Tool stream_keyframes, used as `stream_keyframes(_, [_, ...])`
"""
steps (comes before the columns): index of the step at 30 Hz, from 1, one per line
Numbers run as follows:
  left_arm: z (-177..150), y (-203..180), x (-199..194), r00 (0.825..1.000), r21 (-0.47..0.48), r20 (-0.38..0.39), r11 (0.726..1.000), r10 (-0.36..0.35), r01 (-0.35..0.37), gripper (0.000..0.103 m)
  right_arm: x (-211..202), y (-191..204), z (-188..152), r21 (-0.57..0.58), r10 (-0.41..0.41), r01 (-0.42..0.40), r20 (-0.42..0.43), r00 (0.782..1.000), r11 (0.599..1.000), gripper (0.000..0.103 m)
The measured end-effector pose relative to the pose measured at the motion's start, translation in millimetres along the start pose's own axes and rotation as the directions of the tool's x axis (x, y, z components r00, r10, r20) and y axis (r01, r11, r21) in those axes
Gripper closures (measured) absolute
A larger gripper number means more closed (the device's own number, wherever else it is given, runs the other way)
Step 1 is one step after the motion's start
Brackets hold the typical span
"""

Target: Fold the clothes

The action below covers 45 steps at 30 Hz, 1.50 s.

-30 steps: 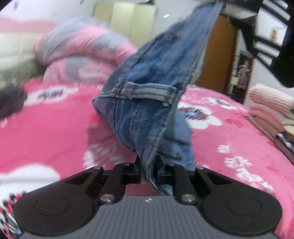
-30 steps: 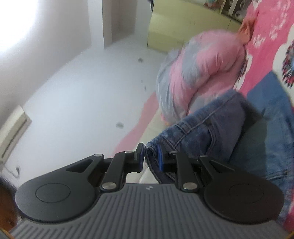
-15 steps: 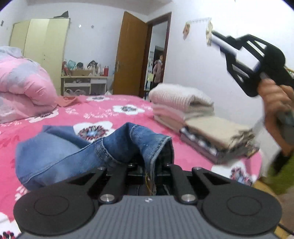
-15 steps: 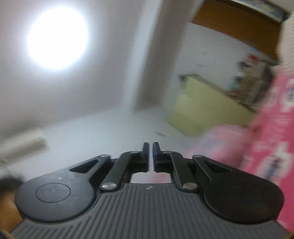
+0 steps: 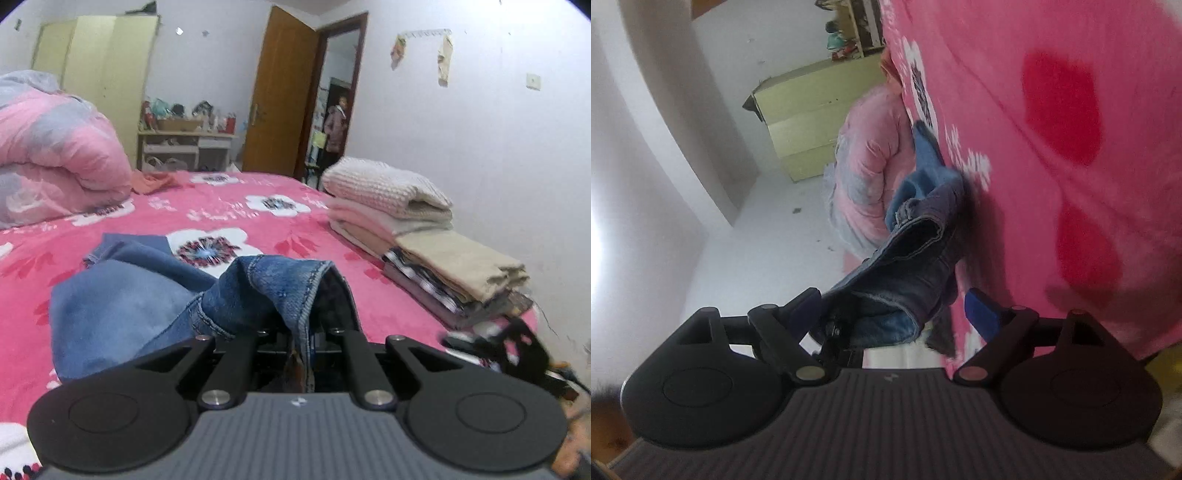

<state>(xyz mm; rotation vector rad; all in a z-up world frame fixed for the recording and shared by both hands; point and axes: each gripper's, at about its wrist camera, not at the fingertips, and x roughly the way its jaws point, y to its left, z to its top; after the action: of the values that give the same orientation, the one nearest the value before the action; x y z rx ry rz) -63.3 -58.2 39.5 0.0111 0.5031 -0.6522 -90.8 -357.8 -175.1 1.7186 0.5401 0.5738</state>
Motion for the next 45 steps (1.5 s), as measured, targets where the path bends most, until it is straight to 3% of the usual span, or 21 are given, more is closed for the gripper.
stream_keyframes(4, [-11.0,-8.1,-12.6,1.0,0.06,-0.011,0.998,0.019,-0.018,0.095,31.7,-8.4,9.0,0.034,0.035,-0.035,-0.01,0.999,0.999,0.013])
stream_keyframes(6, [-16.1,-8.1,-19.5,1.0,0.065,-0.012,0.998,0.019,-0.019,0.095,48.9,-5.1,14.9,0.031,0.052,-0.051,-0.022,0.998,0.998,0.016])
stream_keyframes(7, [-17.8,-7.6,-21.1,1.0,0.068,-0.011,0.998,0.019,-0.019,0.095,57.3,-0.9,17.9,0.018,0.056,-0.056,-0.031,0.998,0.998,0.022])
stream_keyframes(9, [-19.8,-6.0,-23.1,1.0,0.077,-0.012,0.997,0.017,-0.016,0.095,69.3,9.5,21.2,-0.037,0.042,-0.044,-0.044,0.998,0.998,0.05])
stream_keyframes(10, [-19.5,-6.4,-23.4,1.0,0.082,-0.013,0.997,0.006,-0.005,0.095,69.9,16.3,24.6,-0.062,0.045,-0.047,-0.035,0.998,0.997,0.074])
stream_keyframes(11, [-18.6,-7.4,-23.5,1.0,0.088,-0.015,0.996,-0.007,0.008,0.095,70.5,23.0,27.9,-0.086,0.048,-0.05,-0.026,0.999,0.995,0.085])
stream_keyframes(14, [-15.2,-17.8,-26.3,0.998,0.117,0.002,0.991,-0.069,0.068,0.095,69.7,50.4,37.0,-0.181,0.072,-0.069,0.013,0.997,0.981,0.093])
stream_keyframes(17, [-9.7,-40.6,-26.0,0.985,0.163,0.049,0.975,-0.164,0.154,0.095,51.5,96.0,38.5,-0.335,0.146,-0.109,0.088,0.985,0.936,0.094])
stream_keyframes(20, [-3.6,-63.6,-21.5,0.951,0.177,0.08,0.943,-0.298,0.28,0.095,2.9,144.0,23.5,-0.517,0.234,-0.111,0.18,0.955,0.849,0.095])
stream_keyframes(25, [1.7,-91.0,-23.5,0.86,0.208,0.115,0.859,-0.496,0.468,0.095,-81.1,220.7,-33.4,-0.778,0.373,-0.005,0.295,0.88,0.628,0.095])
stream_keyframes(28, [-0.4,-83.9,-24.4,0.837,0.164,0.132,0.844,-0.532,0.51,0.095,-99.3,250.7,-72.6,-0.874,0.409,0.077,0.3,0.862,0.479,0.095])
stream_keyframes(31, [-6.4,-59.2,-26.5,0.85,0.078,0.156,0.864,-0.504,0.498,0.095,-83.8,266.5,-89.8,-0.923,0.385,0.114,0.264,0.884,0.369,0.095])
stream_keyframes(33, [-12.0,-33.5,-31.9,0.873,-0.004,0.179,0.887,-0.453,0.461,0.095,-56.0,271.5,-82.3,-0.927,0.337,0.09,0.221,0.915,0.365,0.095])
stream_keyframes(36, [-21.3,10.8,-43.4,0.912,-0.136,0.218,0.914,-0.348,0.382,0.095,12.6,271.0,-62.3,-0.909,0.232,0.023,0.131,0.964,0.417,0.095])
stream_keyframes(38, [-27.7,51.1,-51.7,0.93,-0.238,0.247,0.913,-0.273,0.331,0.095,69.9,269.4,-49.7,-0.888,0.148,-0.011,0.064,0.987,0.459,0.095])
stream_keyframes(41, [-37.7,119.7,-64.9,0.946,-0.385,0.288,0.886,-0.15,0.258,0.095,160.8,265.1,-35.0,-0.857,0.021,-0.039,-0.033,0.999,0.514,0.095])
stream_keyframes(45, [-49.3,216.7,-71.4,0.954,-0.546,0.3,0.818,-0.011,0.181,0.095,304.8,253.4,-41.1,-0.834,-0.174,-0.013,-0.13,0.976,0.551,0.095])
